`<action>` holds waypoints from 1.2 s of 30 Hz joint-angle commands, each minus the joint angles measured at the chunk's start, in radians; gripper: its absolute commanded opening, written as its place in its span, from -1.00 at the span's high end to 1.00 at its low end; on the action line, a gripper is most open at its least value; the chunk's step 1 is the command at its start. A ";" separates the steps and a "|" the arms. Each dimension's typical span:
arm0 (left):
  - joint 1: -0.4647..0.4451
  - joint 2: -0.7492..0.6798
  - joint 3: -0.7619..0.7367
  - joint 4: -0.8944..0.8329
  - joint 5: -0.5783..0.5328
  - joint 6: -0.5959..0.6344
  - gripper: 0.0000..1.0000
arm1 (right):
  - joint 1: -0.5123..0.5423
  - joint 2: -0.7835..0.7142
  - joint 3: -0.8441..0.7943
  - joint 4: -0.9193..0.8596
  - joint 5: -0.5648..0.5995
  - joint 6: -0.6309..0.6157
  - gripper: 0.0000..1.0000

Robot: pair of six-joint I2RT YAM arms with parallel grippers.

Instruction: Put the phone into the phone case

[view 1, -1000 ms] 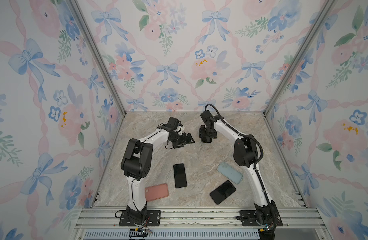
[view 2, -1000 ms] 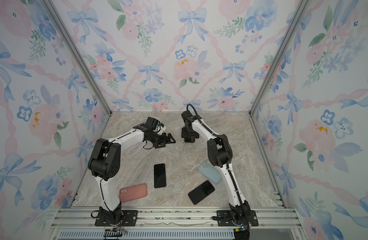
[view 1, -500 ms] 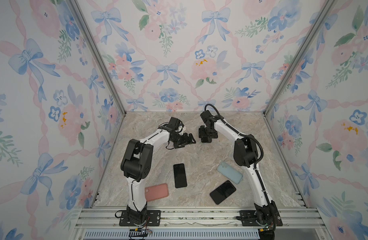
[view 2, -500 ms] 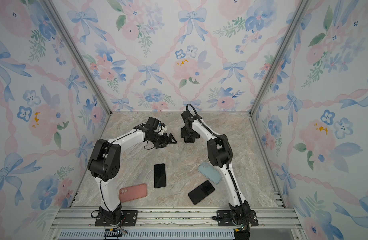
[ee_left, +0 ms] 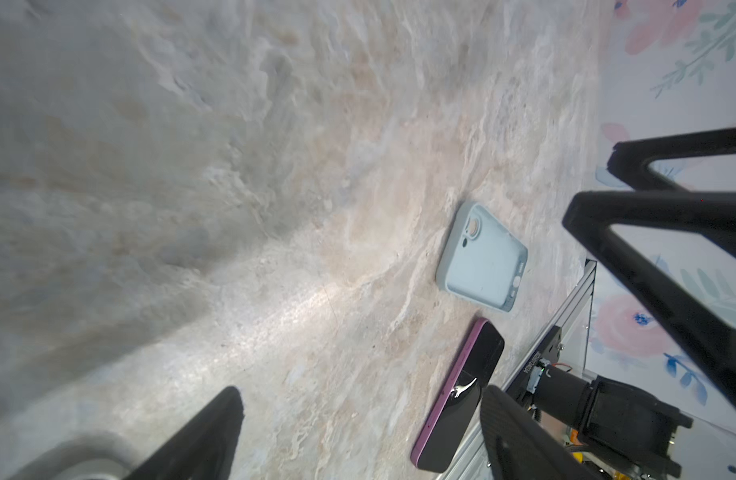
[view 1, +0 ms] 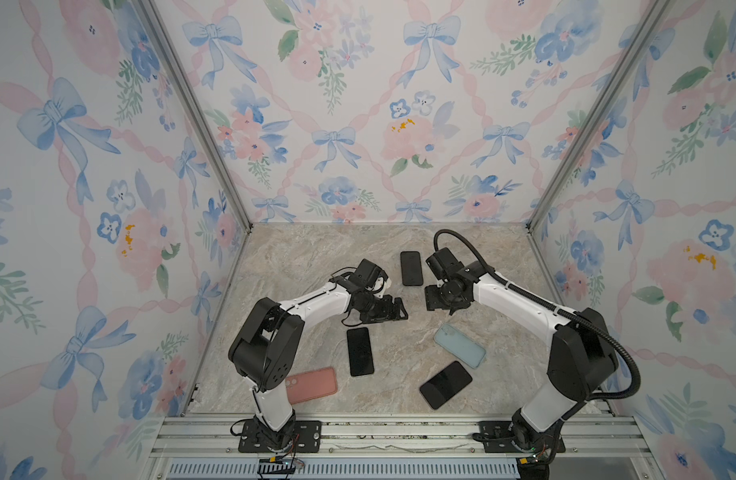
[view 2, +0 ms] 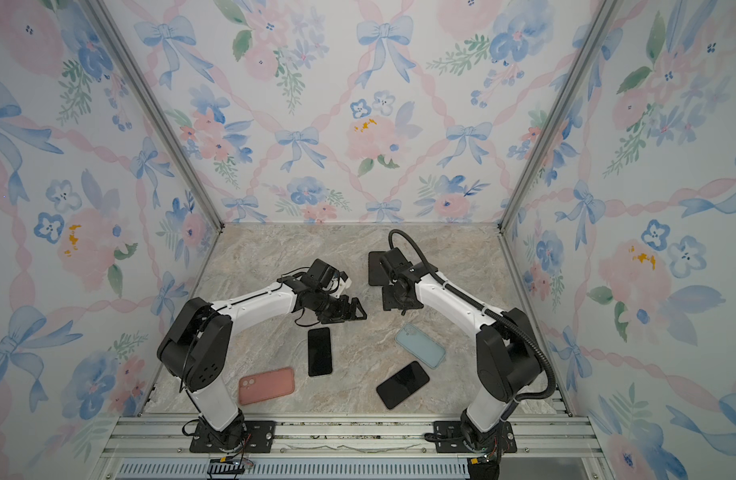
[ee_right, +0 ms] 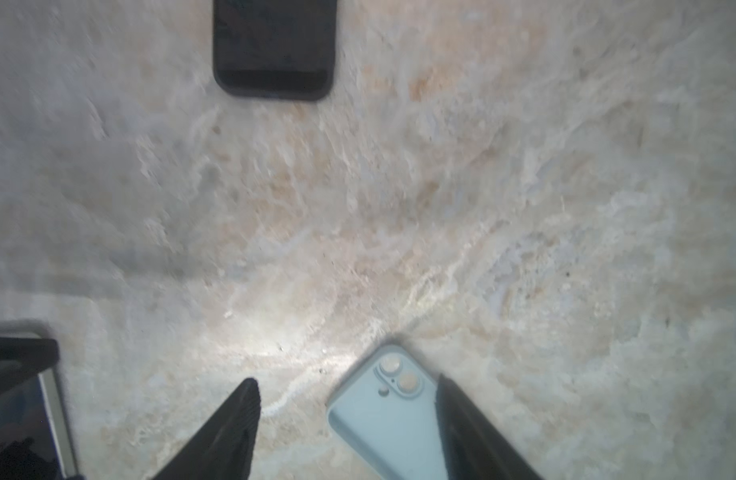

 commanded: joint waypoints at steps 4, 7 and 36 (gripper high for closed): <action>-0.060 -0.065 -0.089 0.081 -0.016 -0.060 -0.79 | 0.104 -0.069 -0.210 0.049 0.036 0.051 -0.34; -0.080 -0.078 -0.117 0.101 -0.018 -0.078 -0.78 | 0.134 -0.069 -0.259 0.058 0.045 0.057 -0.26; -0.102 -0.102 -0.146 0.109 -0.032 -0.090 -0.74 | 0.112 0.081 -0.253 0.145 0.038 -0.008 0.62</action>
